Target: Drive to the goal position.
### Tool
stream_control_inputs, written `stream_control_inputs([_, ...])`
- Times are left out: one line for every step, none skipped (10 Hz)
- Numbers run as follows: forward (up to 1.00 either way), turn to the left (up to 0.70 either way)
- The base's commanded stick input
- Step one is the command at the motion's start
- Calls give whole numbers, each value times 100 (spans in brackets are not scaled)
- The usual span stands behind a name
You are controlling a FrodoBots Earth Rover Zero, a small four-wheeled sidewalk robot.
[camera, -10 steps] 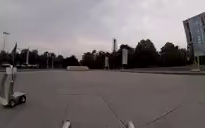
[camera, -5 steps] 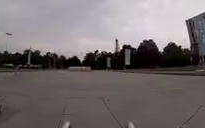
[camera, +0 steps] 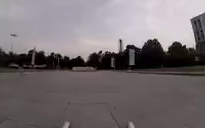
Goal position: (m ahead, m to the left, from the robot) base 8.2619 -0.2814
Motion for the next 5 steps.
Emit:
stream_control_inputs([60,15])
stream_control_inputs([60,15])
stream_control_inputs([60,15])
stream_control_inputs([60,15])
stream_control_inputs([60,15])
